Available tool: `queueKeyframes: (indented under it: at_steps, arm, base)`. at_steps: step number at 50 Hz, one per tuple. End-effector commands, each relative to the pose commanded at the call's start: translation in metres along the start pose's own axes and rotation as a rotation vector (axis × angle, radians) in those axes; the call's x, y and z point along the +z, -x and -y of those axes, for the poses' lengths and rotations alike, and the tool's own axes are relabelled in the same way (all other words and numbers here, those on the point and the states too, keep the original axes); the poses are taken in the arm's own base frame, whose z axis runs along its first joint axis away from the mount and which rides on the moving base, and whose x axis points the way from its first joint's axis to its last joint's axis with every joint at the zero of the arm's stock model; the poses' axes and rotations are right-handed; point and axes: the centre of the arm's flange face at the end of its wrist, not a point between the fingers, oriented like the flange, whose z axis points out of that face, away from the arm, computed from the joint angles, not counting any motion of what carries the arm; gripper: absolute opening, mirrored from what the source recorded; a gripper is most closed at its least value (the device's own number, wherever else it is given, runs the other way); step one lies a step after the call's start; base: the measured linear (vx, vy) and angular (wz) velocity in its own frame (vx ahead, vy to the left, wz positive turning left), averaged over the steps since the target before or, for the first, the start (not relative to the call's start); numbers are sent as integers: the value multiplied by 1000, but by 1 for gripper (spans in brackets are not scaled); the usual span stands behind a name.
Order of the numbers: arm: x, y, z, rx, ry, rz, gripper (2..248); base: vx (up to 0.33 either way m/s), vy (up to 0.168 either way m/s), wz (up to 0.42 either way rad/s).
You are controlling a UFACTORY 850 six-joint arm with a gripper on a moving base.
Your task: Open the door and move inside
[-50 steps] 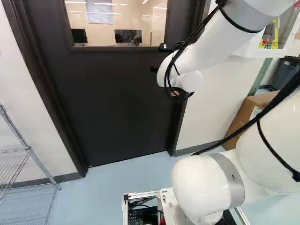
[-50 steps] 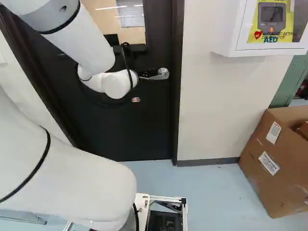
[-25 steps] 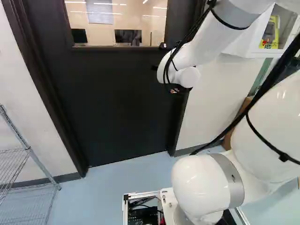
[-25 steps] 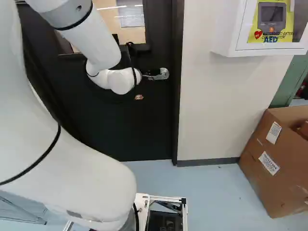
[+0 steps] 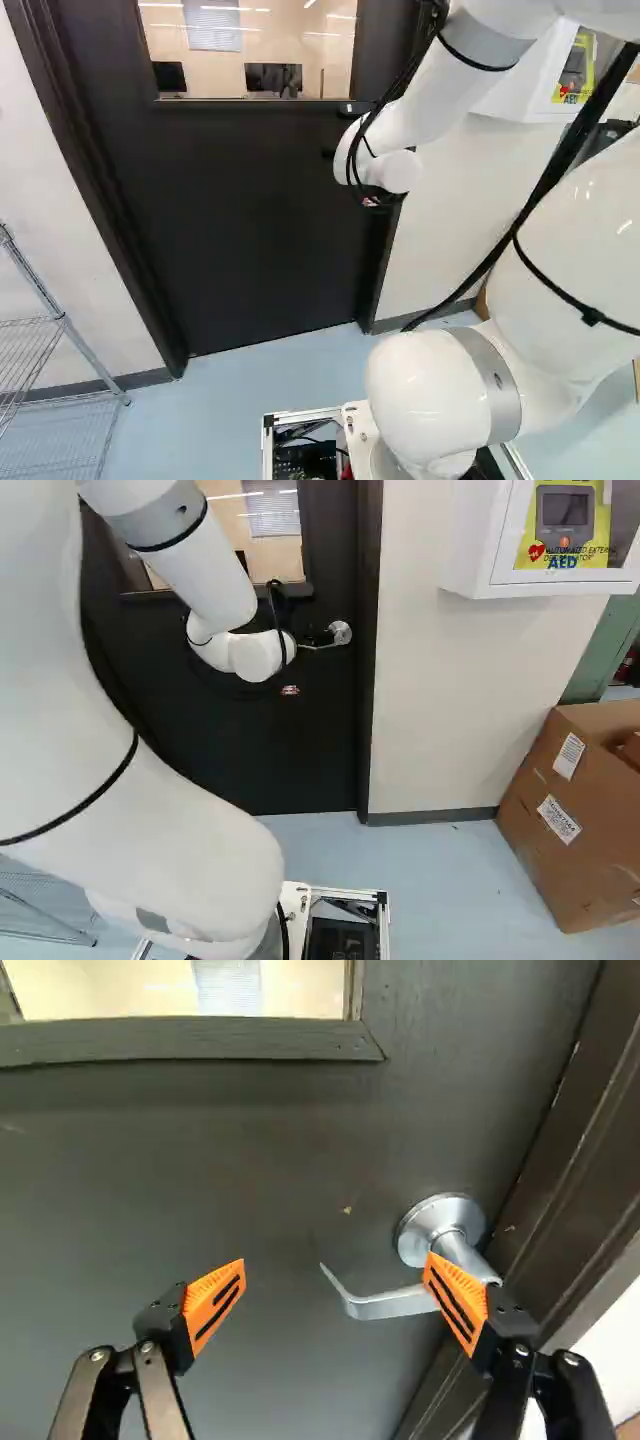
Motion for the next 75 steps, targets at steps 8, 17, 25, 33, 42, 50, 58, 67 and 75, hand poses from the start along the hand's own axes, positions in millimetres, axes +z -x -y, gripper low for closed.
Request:
queueKeyframes:
  at_steps: [8,17,25,33,42,50,58,67,75]
  arm:
    - [2,8,0,0,0,19,247]
    - [5,17,0,0,0,40,247]
    - [8,25,0,0,0,60,247]
    - [10,33,0,0,0,79,247]
    - [13,41,0,0,0,100,247]
    - [16,49,0,0,0,120,247]
    - [19,57,0,0,0,139,247]
    - [21,62,0,0,0,151,247]
    - [21,63,-1,10,10,153,247]
  base:
    - [0,0,0]
    - [0,0,0]
    - [0,0,0]
    - [0,0,0]
    - [0,0,0]
    - [0,0,0]
    - [0,0,0]
    - [0,0,0]
    - [0,0,0]
